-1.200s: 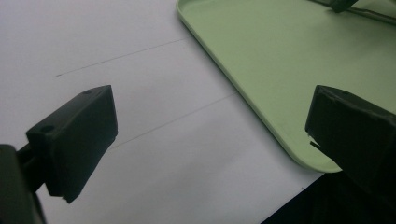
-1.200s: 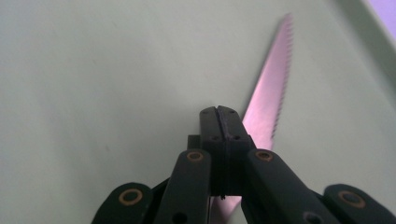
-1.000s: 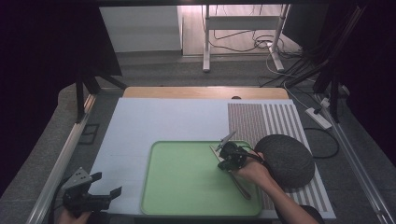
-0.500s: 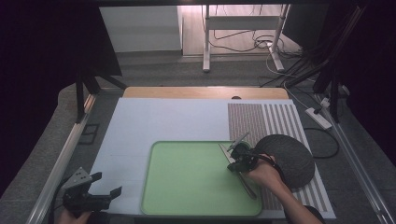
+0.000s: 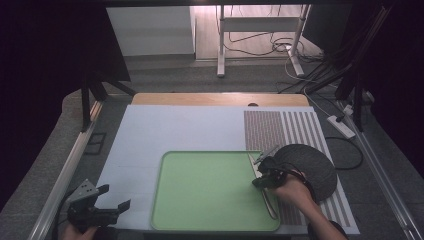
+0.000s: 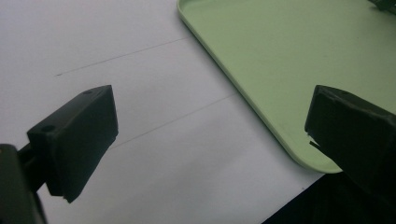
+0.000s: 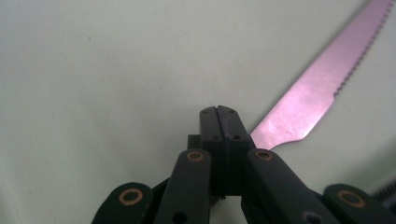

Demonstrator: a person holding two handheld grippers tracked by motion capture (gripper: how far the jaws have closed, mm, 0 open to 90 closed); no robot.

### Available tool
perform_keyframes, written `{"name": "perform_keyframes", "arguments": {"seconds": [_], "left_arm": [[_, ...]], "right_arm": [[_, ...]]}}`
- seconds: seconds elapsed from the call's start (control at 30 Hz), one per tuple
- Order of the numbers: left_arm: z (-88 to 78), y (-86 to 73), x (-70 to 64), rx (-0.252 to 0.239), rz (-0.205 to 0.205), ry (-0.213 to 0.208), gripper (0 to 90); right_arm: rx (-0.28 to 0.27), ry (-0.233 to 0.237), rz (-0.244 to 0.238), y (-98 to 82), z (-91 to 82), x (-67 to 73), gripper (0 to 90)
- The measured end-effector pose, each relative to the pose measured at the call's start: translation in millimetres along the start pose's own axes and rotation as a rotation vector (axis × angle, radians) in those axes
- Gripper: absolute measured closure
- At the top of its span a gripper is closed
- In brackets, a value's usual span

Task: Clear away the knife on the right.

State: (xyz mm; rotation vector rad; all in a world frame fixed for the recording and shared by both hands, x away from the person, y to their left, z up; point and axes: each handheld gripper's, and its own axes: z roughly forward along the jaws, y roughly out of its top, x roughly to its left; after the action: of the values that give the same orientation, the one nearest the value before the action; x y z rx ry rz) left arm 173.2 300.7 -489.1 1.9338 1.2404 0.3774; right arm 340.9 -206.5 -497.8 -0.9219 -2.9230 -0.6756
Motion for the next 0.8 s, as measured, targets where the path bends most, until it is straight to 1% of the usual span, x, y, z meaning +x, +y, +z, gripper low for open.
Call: {"name": "perform_keyframes", "arguments": {"seconds": [0.17, 0.23, 0.37, 0.47, 0.57, 0.67, 0.8], "left_arm": [[0.2, 0.3, -0.4, 0.002, 0.001, 0.002, 3.4], [0.4, 0.4, -0.5, 0.001, 0.003, 0.002, 3.4], [0.4, 0.4, -0.4, 0.001, 0.004, 0.001, 3.4], [0.4, 0.4, -0.2, 0.002, 0.002, 0.0, 3.4], [0.6, 0.4, -0.6, 0.002, 0.005, 0.001, 3.4], [0.7, 0.5, -0.8, 0.003, 0.008, 0.002, 3.4], [0.6, 0.4, -0.8, 0.003, 0.007, 0.002, 3.4]], "right_arm": [[-0.011, -0.005, 0.035, -13.5, -7.4, -6.1, 90.0], [-0.016, 0.002, 0.05, -16.0, -8.5, -7.3, 90.0], [-0.009, -0.007, 0.042, -14.7, -8.3, -5.7, 89.7], [-0.02, -0.009, 0.047, -13.5, -8.6, -4.5, 84.6], [-0.052, -0.014, 0.044, -10.3, -11.3, -2.5, 79.4], [-0.077, -0.033, 0.038, -7.5, -13.1, -0.2, 72.7], [-0.096, -0.06, 0.031, -6.0, -15.4, 1.8, 64.7]]}}
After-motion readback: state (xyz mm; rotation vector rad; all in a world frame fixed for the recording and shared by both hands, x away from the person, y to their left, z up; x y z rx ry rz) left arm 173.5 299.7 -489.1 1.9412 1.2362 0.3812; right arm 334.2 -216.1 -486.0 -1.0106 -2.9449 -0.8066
